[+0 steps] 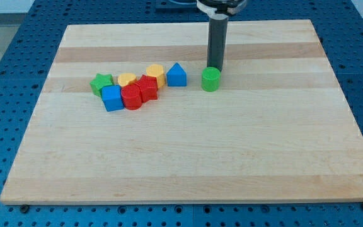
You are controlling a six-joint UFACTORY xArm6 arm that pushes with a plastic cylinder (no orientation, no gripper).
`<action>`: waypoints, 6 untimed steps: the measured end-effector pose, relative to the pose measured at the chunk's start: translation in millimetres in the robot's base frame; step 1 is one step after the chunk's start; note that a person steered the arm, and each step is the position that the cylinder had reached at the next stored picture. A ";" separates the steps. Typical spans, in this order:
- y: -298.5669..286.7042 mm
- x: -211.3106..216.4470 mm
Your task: Push the green circle towards the blue triangle
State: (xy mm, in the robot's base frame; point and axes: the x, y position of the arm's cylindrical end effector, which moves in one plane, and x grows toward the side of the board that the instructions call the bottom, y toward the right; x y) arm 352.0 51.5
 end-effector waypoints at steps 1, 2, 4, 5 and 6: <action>17.5 -19.5; 43.0 -7.2; 56.5 34.9; 29.5 46.3; 21.2 46.3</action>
State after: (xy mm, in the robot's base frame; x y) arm 398.3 72.7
